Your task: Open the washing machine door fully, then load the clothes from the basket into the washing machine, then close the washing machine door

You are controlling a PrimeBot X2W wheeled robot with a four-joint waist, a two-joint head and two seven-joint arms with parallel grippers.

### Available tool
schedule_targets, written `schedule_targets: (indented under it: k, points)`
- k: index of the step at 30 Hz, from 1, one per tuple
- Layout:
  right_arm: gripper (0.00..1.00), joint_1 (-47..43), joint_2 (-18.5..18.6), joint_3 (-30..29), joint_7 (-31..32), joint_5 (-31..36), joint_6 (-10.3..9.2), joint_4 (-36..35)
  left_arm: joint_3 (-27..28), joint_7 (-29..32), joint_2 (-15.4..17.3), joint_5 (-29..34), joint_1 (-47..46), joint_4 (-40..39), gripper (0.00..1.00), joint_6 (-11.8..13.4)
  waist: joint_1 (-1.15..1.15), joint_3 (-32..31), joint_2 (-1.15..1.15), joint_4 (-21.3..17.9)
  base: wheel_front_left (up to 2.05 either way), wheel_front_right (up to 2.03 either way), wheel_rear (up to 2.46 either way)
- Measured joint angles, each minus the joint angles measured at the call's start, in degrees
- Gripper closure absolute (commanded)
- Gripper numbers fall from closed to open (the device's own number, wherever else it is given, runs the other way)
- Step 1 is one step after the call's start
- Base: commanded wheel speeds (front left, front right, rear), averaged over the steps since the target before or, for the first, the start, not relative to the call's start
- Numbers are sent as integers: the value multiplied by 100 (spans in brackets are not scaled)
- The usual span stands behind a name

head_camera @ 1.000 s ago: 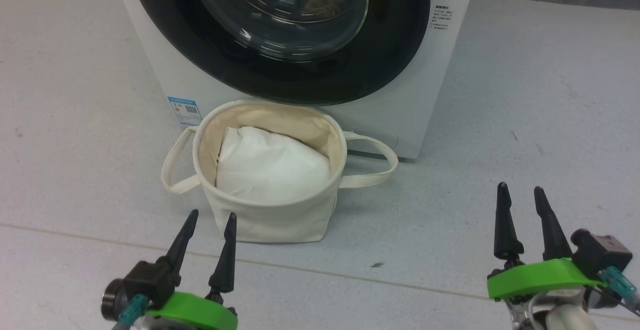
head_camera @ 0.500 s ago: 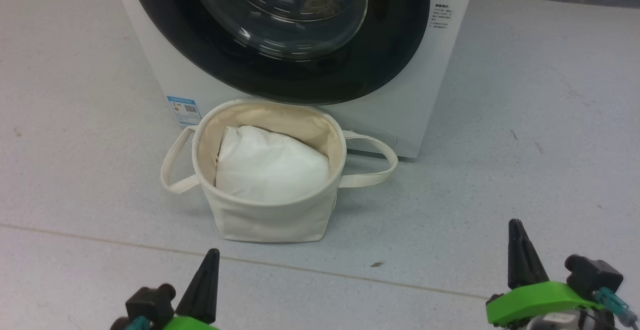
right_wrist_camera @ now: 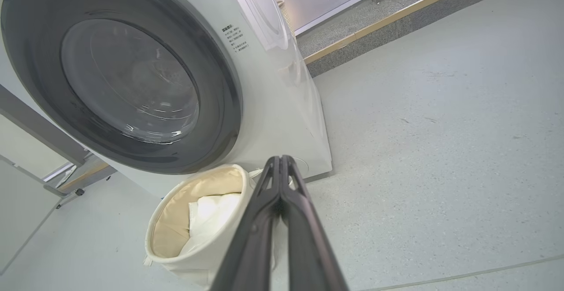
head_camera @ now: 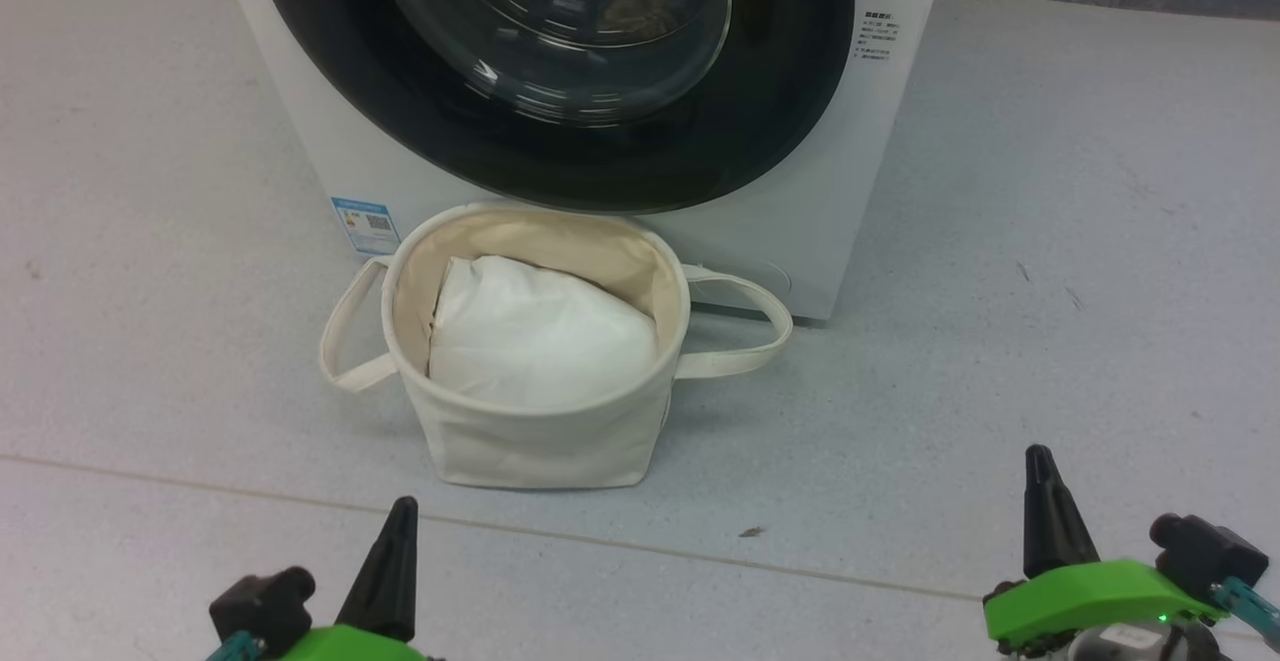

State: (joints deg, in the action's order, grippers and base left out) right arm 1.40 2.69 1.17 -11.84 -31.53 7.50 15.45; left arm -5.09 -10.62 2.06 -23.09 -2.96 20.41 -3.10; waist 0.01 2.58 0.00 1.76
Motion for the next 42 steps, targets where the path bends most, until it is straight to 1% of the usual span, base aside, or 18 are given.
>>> schedule_targets:
  k: [42]
  points:
    - [100,63,33,-232,633,-2510,0,1,383,677,1,-2758,-5,-174,100,-154,0,-97,0,-71,0,0,0]
